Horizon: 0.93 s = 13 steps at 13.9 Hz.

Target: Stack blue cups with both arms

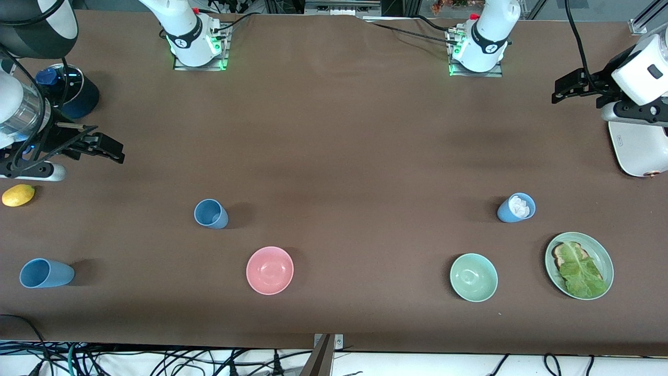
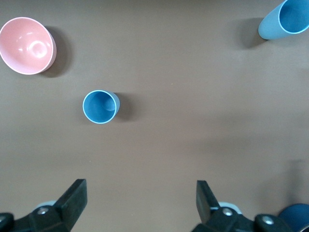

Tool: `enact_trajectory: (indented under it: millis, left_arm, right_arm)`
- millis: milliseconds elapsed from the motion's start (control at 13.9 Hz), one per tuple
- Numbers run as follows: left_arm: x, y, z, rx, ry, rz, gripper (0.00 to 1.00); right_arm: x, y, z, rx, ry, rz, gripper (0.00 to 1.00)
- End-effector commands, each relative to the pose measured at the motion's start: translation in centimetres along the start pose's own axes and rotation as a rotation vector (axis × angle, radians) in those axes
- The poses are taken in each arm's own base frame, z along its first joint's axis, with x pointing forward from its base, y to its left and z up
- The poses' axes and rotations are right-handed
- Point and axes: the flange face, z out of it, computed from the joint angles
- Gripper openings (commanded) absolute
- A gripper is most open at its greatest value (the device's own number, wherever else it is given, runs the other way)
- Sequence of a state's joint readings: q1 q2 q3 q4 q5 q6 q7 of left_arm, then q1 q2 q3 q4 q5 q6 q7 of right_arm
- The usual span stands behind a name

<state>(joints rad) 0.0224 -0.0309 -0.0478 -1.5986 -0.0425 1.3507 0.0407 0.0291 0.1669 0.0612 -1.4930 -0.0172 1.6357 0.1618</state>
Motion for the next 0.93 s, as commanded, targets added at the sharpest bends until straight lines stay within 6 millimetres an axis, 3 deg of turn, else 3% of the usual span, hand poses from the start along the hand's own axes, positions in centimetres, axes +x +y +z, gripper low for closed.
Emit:
enact_trajectory:
  millis: [0, 863]
  left_arm:
    - [-0.4, 0.1, -0.3, 0.009, 0.008, 0.017, 1.00]
    - [-0.4, 0.1, -0.4, 0.009, 0.009, 0.017, 1.00]
  right_arm:
    - [-0.7, -0.2, -1.1, 0.016, 0.000, 0.015, 1.00]
    - [0.1, 0.3, -1.0, 0.036, 0.015, 0.040, 1.00]
